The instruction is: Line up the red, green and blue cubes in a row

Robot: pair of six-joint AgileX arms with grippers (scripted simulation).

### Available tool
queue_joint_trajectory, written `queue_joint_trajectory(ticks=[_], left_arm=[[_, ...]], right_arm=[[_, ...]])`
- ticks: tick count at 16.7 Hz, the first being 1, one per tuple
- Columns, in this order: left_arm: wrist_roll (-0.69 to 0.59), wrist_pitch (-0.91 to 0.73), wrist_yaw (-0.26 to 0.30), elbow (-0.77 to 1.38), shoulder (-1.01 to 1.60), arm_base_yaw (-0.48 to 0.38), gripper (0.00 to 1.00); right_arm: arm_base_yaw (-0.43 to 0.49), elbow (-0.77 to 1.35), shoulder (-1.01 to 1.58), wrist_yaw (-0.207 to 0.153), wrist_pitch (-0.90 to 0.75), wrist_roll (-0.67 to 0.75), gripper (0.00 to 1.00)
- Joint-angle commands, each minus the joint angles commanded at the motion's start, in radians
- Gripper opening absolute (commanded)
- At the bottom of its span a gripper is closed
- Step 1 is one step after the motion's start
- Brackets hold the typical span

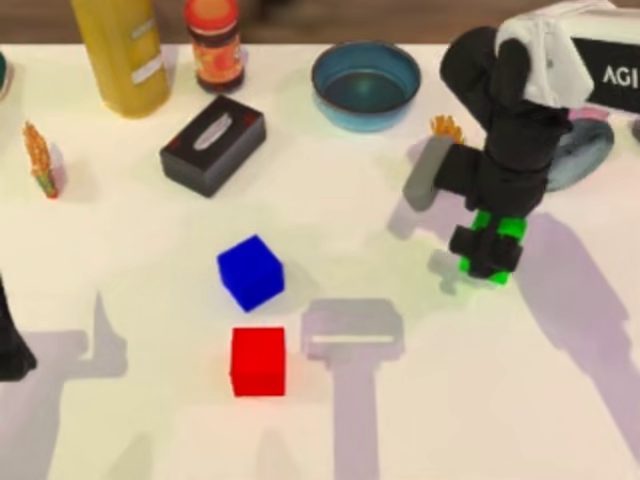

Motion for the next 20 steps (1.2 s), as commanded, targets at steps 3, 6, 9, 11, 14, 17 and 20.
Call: queue_joint_trajectory(ticks=[3,6,9,11,14,17,20], left_arm=[[0.000,0.000,0.000,0.000,0.000,0.000,1.00],[0.000,0.000,0.000,0.000,0.000,0.000,1.00],[0.000,0.000,0.000,0.000,0.000,0.000,1.00],[0.000,0.000,0.000,0.000,0.000,0.000,1.00],[0.000,0.000,0.000,0.000,0.000,0.000,1.00],[0.000,0.000,0.000,0.000,0.000,0.000,1.00],[0.000,0.000,0.000,0.000,0.000,0.000,1.00]], right_arm=[[0.004,0.050,-0.034,0.000,-0.074,-0.001,0.00],[0.004,0.053,-0.036,0.000,-0.077,-0.001,0.00],[0.014,0.052,-0.033,0.000,-0.077,-0.001,0.00],[0.064,0.056,-0.036,-0.001,-0.085,-0.003,0.00],[0.180,0.061,-0.047,-0.002,-0.102,-0.005,0.00],[0.313,0.063,-0.061,-0.003,-0.121,-0.010,0.00],[0.412,0.065,-0.075,-0.003,-0.131,-0.013,0.00]])
